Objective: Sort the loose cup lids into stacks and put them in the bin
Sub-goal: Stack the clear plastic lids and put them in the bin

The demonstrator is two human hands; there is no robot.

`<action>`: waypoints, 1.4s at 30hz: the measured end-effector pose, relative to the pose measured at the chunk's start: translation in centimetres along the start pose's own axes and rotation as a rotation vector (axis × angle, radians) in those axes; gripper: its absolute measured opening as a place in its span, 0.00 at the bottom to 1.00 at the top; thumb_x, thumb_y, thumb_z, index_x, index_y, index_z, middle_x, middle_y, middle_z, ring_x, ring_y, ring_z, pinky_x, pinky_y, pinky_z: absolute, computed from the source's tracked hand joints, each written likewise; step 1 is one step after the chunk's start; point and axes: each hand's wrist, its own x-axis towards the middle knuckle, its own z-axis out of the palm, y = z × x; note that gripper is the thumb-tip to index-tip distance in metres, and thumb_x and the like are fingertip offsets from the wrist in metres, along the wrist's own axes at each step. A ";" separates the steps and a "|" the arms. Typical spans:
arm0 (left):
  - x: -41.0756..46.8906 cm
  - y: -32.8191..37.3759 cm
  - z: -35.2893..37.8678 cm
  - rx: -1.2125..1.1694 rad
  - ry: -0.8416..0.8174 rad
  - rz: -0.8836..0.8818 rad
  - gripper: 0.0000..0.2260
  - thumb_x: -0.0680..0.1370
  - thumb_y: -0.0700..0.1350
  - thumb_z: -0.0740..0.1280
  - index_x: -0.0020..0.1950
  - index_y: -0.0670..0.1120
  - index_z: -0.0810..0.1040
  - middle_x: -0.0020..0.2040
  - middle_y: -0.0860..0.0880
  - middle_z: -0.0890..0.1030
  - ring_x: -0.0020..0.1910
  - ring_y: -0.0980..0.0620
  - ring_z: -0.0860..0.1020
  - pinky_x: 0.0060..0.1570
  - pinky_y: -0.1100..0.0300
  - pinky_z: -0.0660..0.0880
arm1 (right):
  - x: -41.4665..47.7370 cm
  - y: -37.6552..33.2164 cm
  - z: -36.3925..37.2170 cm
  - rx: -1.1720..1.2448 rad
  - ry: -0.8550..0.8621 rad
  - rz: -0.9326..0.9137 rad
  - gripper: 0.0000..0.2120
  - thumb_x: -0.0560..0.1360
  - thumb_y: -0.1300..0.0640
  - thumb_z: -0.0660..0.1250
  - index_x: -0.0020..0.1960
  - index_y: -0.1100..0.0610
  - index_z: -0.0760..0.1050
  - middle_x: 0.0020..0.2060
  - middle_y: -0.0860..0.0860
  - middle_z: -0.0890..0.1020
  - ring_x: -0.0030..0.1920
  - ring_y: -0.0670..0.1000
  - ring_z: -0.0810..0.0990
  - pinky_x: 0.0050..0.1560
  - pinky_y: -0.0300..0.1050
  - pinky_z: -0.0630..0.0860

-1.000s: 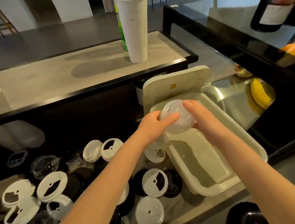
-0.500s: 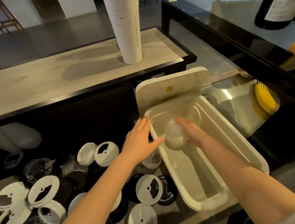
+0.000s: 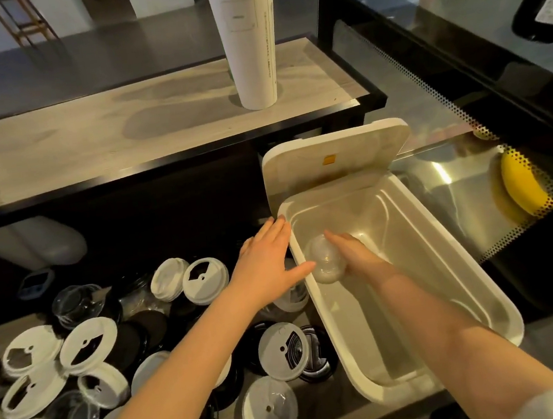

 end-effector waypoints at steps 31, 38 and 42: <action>-8.1 -15.8 1.0 -0.097 -0.069 -0.348 0.23 0.77 0.51 0.65 0.70 0.45 0.68 0.68 0.45 0.68 0.67 0.46 0.66 0.64 0.53 0.66 | -8.1 -1.5 11.5 -1.650 -0.035 -0.642 0.32 0.75 0.57 0.64 0.74 0.55 0.54 0.70 0.58 0.64 0.68 0.61 0.63 0.64 0.54 0.68; -8.9 -15.4 1.8 -0.097 -0.023 -0.296 0.21 0.78 0.51 0.62 0.70 0.46 0.66 0.68 0.48 0.66 0.68 0.48 0.63 0.66 0.52 0.65 | -5.6 -1.9 12.7 -2.016 -0.103 -0.300 0.28 0.77 0.59 0.60 0.75 0.58 0.54 0.72 0.60 0.60 0.71 0.63 0.59 0.66 0.55 0.64; -9.3 -14.5 1.8 -0.025 -0.008 -0.239 0.20 0.79 0.52 0.60 0.69 0.47 0.67 0.67 0.49 0.68 0.67 0.48 0.64 0.66 0.50 0.64 | -5.3 -2.1 12.7 -1.969 -0.113 -0.324 0.27 0.77 0.61 0.60 0.74 0.58 0.55 0.72 0.60 0.59 0.68 0.64 0.63 0.65 0.54 0.66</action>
